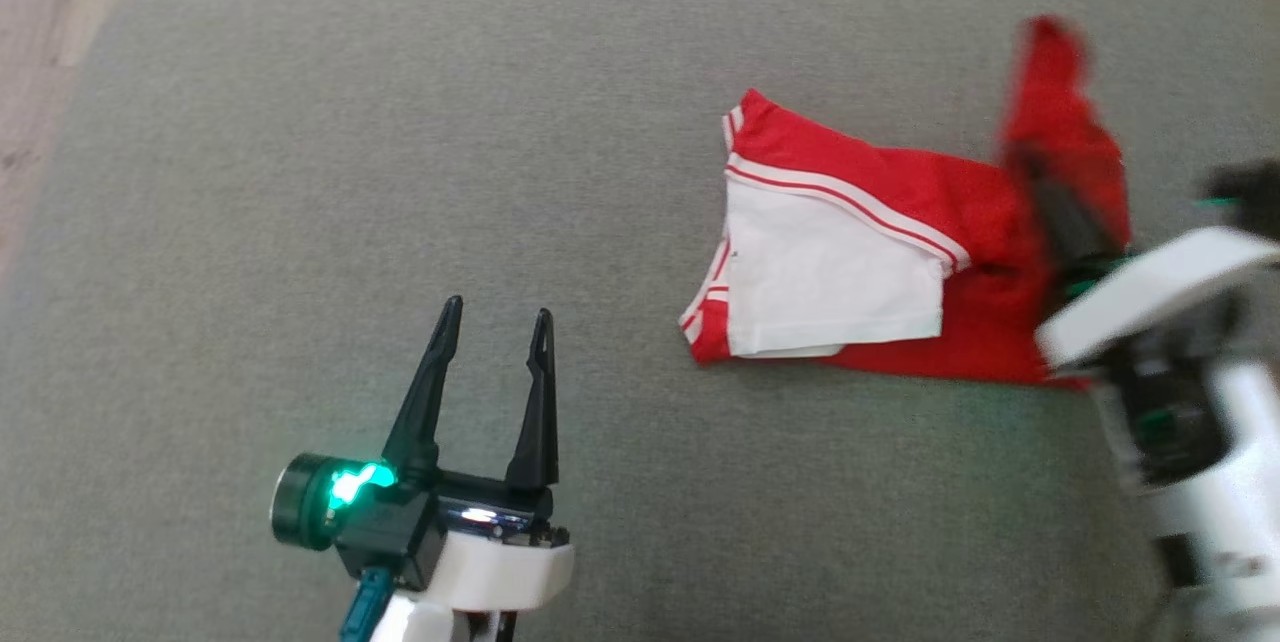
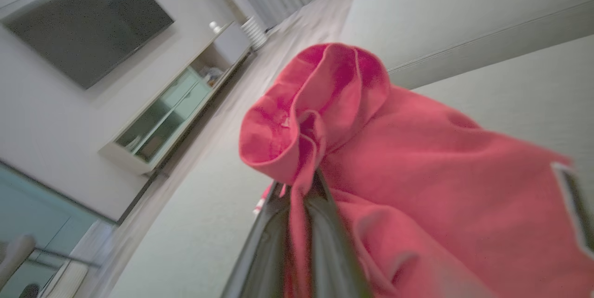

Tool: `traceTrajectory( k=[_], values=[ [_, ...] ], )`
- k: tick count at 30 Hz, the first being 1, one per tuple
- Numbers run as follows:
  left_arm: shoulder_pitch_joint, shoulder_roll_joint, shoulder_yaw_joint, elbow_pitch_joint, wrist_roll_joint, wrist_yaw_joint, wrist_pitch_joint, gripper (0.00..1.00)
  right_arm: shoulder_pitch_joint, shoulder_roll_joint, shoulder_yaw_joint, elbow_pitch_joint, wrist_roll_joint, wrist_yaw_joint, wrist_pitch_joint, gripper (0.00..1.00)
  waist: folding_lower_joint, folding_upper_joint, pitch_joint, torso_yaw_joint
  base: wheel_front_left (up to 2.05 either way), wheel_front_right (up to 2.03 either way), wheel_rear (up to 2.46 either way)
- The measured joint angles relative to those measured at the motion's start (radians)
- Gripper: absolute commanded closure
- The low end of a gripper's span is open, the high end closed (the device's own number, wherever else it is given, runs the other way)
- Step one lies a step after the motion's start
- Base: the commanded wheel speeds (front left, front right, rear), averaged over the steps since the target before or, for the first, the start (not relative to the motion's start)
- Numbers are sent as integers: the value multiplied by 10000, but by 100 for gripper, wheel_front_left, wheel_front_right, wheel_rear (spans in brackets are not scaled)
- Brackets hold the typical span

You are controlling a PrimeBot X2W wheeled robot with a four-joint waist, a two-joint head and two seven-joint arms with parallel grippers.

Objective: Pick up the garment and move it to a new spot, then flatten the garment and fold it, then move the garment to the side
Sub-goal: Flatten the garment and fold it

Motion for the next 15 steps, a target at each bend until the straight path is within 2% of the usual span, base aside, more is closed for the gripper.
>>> traceTrajectory(
  k=[4, 7, 8, 9, 10, 15],
  values=[
    [-2, 0, -171, 71, -94, -6, 0, 0, -12, 1139, 677, 35, -616, 0, 412, 100, 0, 0, -48, 278, 0, 0, 0],
    [-3, 0, -263, 115, -100, 0, 0, 0, -38, 1724, 1016, 422, -1177, 0, 556, 100, 0, 0, -61, 485, 0, 0, 0],
    [-3, 0, -284, 117, -100, 6, 0, 0, -52, 1889, 1043, 596, -1292, 0, 560, 78, 0, 0, -59, 547, 0, 0, 0],
    [-3, 0, -293, 121, -111, 8, 0, 0, -66, 2000, 1099, 744, -1404, 0, 550, 43, 0, 0, -56, 599, 0, 0, 0],
    [-3, 0, -297, 123, -188, 12, 0, 0, -80, 2111, 1152, 840, -1475, 0, 476, 0, 0, 0, -57, 644, 0, 0, 0],
    [-1, 0, -309, 182, -270, 35, 0, 0, -222, 2380, 1231, 825, -1256, 0, -334, 0, 0, 0, -175, 717, 0, 0, 0]
  ],
)
